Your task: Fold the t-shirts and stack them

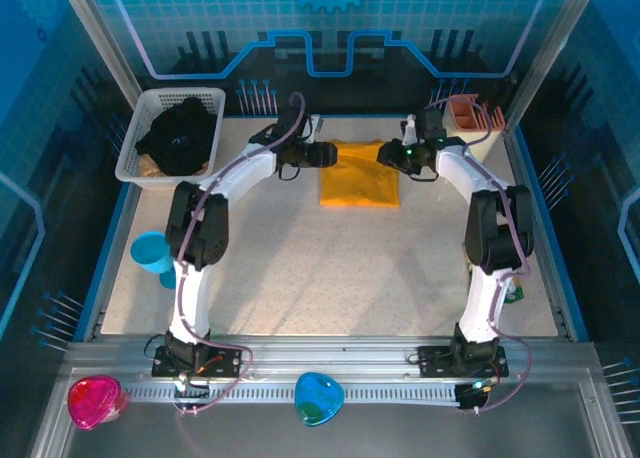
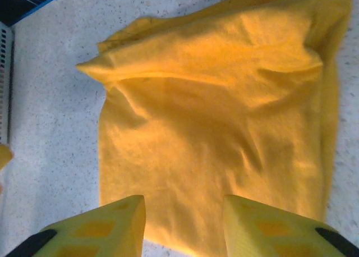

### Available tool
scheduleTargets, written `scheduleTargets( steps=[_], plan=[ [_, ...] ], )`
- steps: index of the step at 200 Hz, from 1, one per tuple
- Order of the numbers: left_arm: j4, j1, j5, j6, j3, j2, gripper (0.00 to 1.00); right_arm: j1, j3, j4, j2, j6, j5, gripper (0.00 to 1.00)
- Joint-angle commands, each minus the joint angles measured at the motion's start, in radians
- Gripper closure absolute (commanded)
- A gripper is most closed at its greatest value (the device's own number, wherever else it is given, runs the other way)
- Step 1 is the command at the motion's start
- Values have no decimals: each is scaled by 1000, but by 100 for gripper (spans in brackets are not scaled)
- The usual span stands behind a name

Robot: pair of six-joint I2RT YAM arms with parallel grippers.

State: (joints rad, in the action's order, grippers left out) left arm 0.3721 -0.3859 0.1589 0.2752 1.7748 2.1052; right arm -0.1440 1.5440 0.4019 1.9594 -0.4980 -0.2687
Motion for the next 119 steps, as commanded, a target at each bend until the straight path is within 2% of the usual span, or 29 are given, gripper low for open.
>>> scheduleTargets(
  steps=[1, 30, 62, 90, 119],
  plan=[
    [-44, -38, -2, 22, -101, -13, 33, -8, -77, 63, 8, 42, 74, 56],
    [-14, -82, -16, 23, -64, 77, 34, -11, -102, 53, 51, 33, 92, 51],
    [30, -99, -89, 36, -23, 145, 37, -24, -79, 79, 105, 58, 149, 51],
    [54, -98, -114, 37, 16, 197, 38, -30, -48, 70, 167, 50, 139, 57],
    [123, -93, -122, 9, 149, 310, 38, -40, 25, 104, 216, 58, 173, 64]
  ],
)
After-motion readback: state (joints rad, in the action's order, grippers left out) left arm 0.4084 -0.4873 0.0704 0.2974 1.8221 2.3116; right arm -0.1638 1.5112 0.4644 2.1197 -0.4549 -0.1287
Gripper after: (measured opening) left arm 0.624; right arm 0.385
